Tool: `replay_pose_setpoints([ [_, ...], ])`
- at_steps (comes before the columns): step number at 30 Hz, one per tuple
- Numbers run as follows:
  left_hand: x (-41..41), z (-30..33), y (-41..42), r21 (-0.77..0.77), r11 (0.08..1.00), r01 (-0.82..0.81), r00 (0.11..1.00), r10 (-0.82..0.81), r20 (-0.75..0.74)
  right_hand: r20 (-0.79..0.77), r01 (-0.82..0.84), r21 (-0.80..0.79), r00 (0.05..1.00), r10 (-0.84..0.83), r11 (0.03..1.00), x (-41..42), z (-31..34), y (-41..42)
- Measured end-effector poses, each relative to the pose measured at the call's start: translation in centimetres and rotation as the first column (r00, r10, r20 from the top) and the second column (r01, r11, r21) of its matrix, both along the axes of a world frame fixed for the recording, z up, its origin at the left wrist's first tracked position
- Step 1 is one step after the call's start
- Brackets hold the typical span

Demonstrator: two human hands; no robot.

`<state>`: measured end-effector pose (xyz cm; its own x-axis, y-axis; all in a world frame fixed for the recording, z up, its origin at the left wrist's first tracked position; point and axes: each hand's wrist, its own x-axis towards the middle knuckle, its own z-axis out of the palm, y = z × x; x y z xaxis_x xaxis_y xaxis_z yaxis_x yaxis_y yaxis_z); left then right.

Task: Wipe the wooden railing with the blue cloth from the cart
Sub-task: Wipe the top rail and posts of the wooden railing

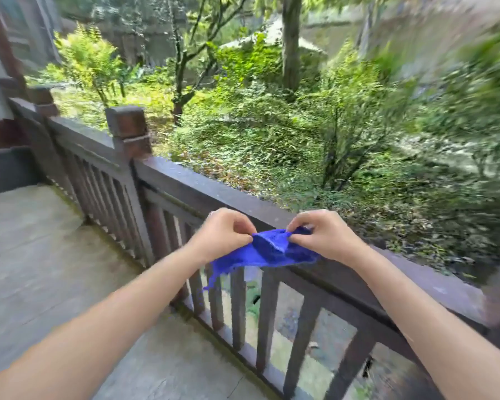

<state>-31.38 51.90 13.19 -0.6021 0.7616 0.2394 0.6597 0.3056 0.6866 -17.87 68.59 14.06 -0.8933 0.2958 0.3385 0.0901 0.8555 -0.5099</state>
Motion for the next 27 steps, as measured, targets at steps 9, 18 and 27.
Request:
replay_pose_setpoints([
  [9, 1.9, 3.9, 16.3, 0.045, 0.939, 0.342, 0.934, -0.334, -0.129, -0.049, 0.35, 0.019, 0.936, -0.349, 0.936, 6.9, 3.9, 10.4],
  [18, 9.1, 2.7, 27.8, 0.08, 0.682, 0.727, 0.655, -0.653, -0.38, -0.124, 0.741, 0.164, 0.67, -0.732, 0.651, 14.7, 1.5, 14.2],
  [27, 11.3, -6.8, 29.8, -0.133, 0.512, 0.848, 0.47, -0.845, -0.255, 0.29, 0.809, 0.167, 0.506, -0.812, 0.564, 16.5, -7.4, 13.4],
])
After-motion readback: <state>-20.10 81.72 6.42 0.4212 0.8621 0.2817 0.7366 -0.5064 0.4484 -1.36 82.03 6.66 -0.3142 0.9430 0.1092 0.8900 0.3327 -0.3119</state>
